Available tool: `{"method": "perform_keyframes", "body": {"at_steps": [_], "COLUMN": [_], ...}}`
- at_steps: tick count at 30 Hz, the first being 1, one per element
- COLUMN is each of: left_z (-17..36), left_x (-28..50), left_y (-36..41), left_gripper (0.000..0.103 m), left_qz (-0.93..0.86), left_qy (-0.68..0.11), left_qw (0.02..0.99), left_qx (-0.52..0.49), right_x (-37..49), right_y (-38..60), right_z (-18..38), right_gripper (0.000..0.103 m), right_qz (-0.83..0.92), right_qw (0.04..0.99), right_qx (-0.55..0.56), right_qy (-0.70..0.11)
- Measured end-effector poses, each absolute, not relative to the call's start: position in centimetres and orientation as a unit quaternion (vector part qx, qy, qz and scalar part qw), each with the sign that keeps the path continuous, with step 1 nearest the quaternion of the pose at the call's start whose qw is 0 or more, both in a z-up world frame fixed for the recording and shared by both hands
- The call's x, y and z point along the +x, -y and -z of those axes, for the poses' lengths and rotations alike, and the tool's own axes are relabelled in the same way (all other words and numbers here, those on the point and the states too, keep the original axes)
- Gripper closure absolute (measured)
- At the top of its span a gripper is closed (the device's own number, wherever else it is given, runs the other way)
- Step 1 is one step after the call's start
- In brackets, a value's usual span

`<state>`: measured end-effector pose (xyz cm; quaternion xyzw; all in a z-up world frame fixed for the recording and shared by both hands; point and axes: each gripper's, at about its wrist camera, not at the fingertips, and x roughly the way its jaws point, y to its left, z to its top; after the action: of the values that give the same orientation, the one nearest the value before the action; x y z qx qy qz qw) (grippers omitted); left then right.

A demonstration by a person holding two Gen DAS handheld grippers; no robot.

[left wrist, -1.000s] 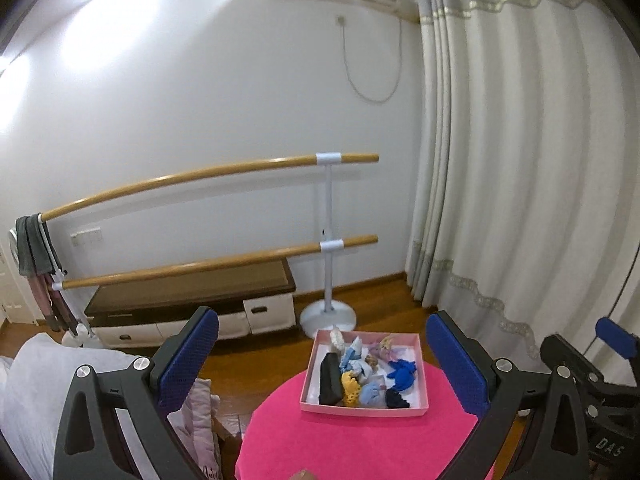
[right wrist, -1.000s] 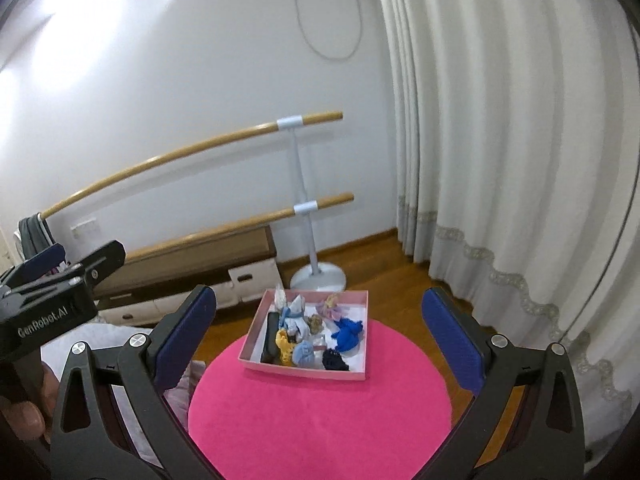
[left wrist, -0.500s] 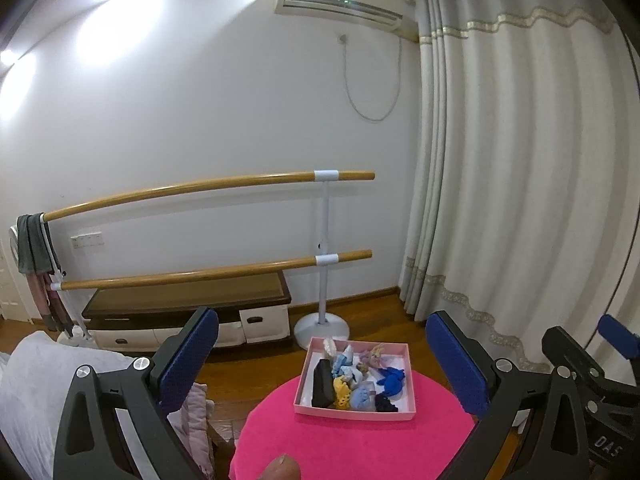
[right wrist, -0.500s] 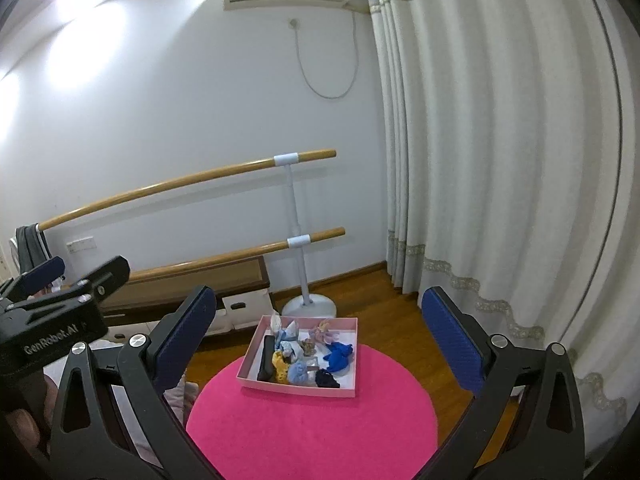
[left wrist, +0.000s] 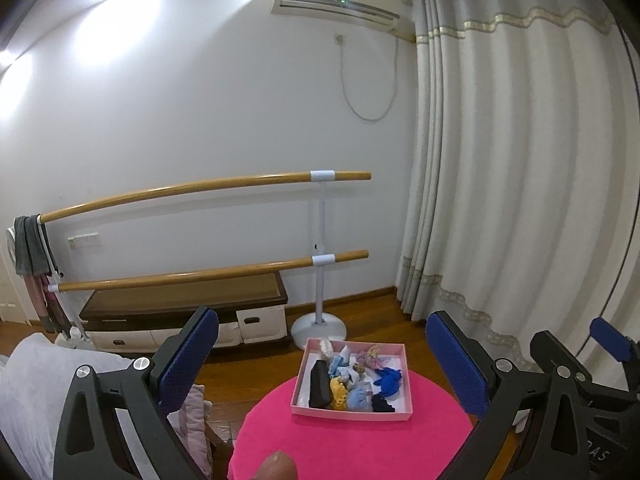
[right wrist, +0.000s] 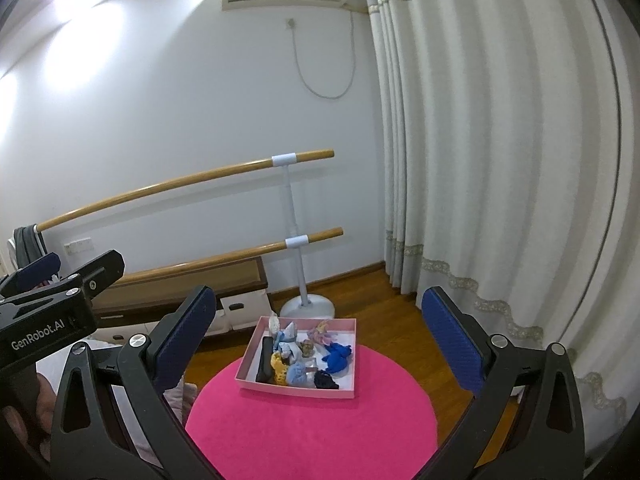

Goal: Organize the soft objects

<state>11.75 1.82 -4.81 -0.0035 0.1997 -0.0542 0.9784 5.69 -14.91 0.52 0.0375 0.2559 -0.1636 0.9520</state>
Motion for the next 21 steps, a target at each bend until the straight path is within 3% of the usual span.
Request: {"method": "perform_keyframes", "body": {"at_steps": [21], "left_z": [5.6], "left_x": [9.7], "left_y": [-1.3], "left_gripper": [0.000], "left_qz": [0.049], "left_qy": [-0.173], "left_qw": [0.984], "left_qx": [-0.001], "right_x": [4.6], "right_y": [14.2], "right_z": [-1.4], "right_gripper": [0.000], "right_qz": [0.159], "right_qw": [0.953], "right_qx": [0.034], "right_qy": [-0.256]}}
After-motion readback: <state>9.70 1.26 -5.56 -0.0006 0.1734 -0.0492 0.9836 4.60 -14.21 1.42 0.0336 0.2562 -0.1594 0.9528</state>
